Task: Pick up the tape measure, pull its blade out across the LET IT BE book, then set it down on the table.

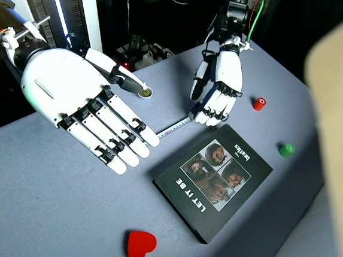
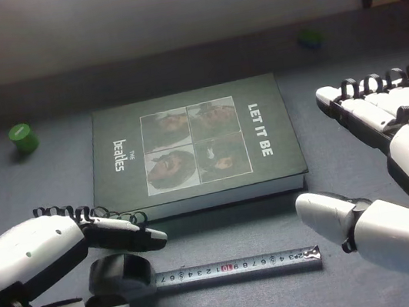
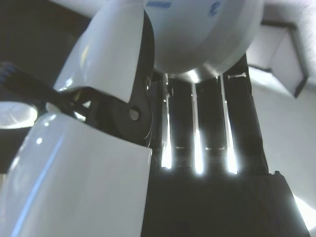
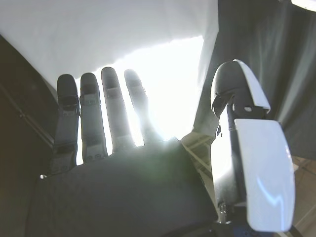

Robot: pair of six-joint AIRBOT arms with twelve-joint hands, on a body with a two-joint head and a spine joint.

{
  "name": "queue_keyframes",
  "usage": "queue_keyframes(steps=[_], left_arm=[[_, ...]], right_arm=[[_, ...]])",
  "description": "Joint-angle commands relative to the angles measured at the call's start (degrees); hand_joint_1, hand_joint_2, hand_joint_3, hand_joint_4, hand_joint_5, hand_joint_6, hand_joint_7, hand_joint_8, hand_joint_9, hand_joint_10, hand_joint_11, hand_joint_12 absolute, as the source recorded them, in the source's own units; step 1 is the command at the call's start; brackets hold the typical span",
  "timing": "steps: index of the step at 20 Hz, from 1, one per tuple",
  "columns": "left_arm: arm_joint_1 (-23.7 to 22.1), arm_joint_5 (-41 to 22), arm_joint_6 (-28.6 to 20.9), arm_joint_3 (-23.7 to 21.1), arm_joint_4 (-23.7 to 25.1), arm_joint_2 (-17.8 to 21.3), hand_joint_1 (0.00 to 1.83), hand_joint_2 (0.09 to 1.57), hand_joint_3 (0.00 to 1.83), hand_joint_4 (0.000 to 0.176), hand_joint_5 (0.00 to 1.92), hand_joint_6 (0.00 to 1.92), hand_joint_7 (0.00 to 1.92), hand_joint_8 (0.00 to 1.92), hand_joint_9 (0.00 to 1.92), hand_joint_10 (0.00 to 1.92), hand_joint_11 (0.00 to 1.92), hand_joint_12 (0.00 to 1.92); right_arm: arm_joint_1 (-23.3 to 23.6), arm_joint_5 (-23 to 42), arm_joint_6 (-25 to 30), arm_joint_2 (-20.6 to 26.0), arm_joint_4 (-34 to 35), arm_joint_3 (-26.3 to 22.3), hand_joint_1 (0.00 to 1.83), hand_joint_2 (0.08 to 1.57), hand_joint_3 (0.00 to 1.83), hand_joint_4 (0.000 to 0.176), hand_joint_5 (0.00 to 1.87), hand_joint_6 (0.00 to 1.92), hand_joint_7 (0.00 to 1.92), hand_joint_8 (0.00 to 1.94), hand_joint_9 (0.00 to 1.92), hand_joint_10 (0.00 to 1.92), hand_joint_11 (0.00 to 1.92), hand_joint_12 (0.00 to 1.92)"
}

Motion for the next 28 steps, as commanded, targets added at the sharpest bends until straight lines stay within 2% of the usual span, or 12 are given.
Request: queue_keyframes(steps=[1, 13, 14, 18, 28], left_arm=[[-0.8, -6.13, -0.05, 0.25, -0.56, -0.45, 1.26, 1.09, 0.0, 0.0, 0.66, 0.0, 0.71, 0.0, 0.68, 0.0, 0.51, 0.48], [-0.94, -4.76, 1.08, 1.15, -1.67, -0.69, 1.27, 1.09, 0.0, 0.0, 0.67, 0.0, 0.72, 0.0, 0.67, 0.0, 0.51, 0.48], [-0.64, -4.83, 1.13, 1.15, -1.67, -0.7, 1.27, 1.09, 0.0, 0.0, 0.68, 0.01, 0.73, 0.01, 0.67, 0.0, 0.51, 0.48], [0.08, -5.2, 1.34, 1.25, -1.54, -0.88, 1.28, 1.09, 0.0, 0.0, 0.67, 0.0, 0.73, 0.0, 0.66, 0.0, 0.51, 0.48], [0.56, -5.21, 2.44, 1.59, -1.22, -1.22, 1.32, 1.1, 0.0, 0.0, 0.68, 0.0, 0.74, 0.0, 0.67, 0.0, 0.51, 0.49]], right_arm=[[0.43, -4.35, 0.65, -0.07, -5.12, -0.29, 0.06, 1.16, 0.0, 0.0, 0.14, 0.0, 0.18, 0.0, 0.14, 0.0, 0.0, 0.58], [0.44, -4.35, 0.66, -0.08, -5.14, -0.29, 0.07, 1.16, 0.0, 0.0, 0.13, 0.0, 0.18, 0.0, 0.14, 0.0, 0.0, 0.57], [0.44, -4.35, 0.67, -0.09, -5.15, -0.29, 0.11, 1.14, 0.0, 0.0, 0.15, 0.0, 0.19, 0.0, 0.15, 0.0, 0.0, 0.62], [0.44, -4.38, 0.7, -0.09, -5.2, -0.3, 0.17, 1.13, 0.0, 0.0, 0.17, 0.01, 0.2, 0.01, 0.15, 0.0, 0.0, 0.61], [0.46, -4.42, 0.8, -0.12, -5.33, -0.3, 0.15, 1.13, 0.0, 0.0, 0.14, 0.0, 0.19, 0.0, 0.15, 0.0, 0.0, 0.62]])
